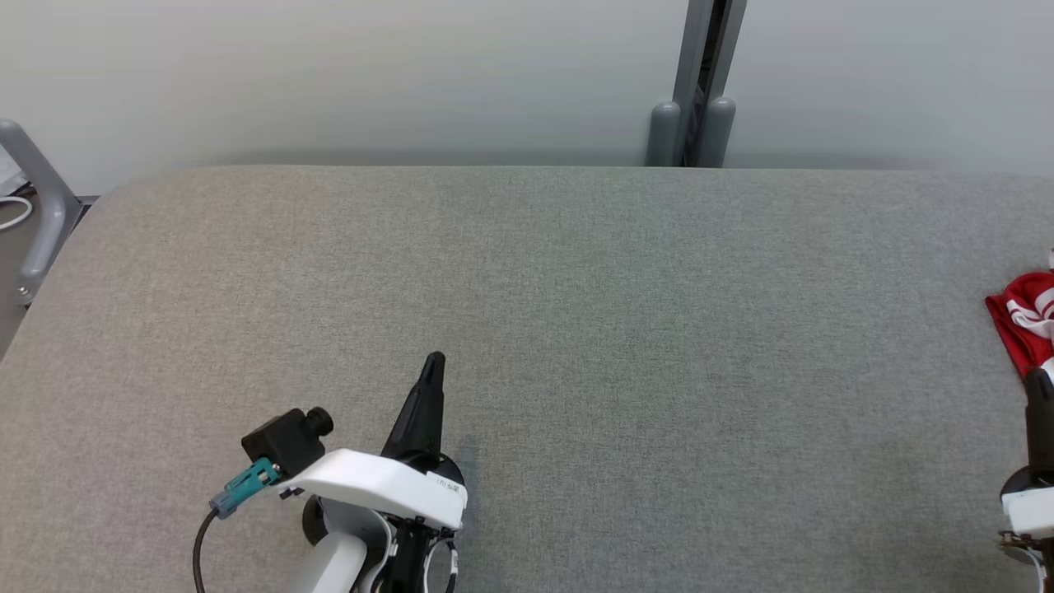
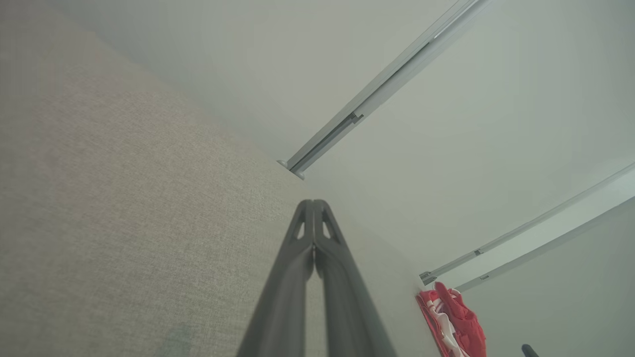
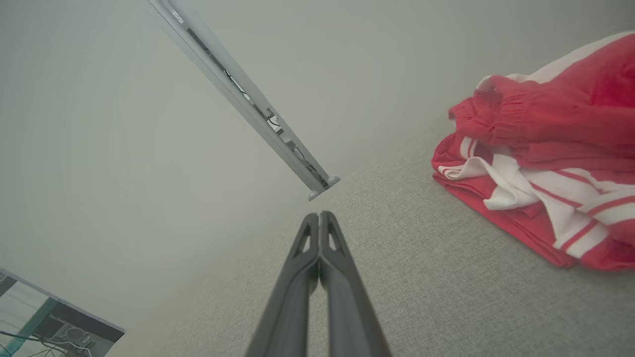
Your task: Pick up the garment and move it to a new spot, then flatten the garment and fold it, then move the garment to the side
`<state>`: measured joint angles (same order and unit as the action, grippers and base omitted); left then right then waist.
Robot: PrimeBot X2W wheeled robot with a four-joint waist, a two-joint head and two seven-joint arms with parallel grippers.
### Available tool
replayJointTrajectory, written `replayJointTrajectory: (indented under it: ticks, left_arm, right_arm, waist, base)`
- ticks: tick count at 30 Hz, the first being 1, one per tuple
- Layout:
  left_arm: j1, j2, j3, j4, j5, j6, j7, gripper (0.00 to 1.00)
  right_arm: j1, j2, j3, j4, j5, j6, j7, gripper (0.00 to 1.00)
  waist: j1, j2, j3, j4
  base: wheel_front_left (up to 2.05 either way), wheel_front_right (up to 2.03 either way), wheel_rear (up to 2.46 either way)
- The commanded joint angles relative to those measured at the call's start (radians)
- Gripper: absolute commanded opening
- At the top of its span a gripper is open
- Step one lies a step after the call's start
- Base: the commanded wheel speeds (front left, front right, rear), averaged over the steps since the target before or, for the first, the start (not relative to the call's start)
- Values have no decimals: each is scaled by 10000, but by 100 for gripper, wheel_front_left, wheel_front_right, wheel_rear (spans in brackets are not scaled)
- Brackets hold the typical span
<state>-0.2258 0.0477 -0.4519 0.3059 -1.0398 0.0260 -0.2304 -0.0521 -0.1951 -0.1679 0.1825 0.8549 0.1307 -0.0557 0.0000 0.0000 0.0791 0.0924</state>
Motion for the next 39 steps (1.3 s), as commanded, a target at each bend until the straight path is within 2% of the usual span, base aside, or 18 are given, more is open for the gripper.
replayJointTrajectory:
  ticks: [1, 39]
  left_arm:
    - [-423, 12, -83, -24, -332, -82, 9, 0]
    - [-2354, 26, -1639, 1513, -5411, -904, 243, 0]
  right_arm:
    - [-52, -63, -243, -152, 320, 2, 116, 0]
    - [756, 441, -2889, -442, 4823, 2, 1791, 0]
  waist:
    - [0, 0, -9, -12]
    - [0, 0, -294, -438]
  base:
    - [0, 0, 0]
    - [0, 0, 0]
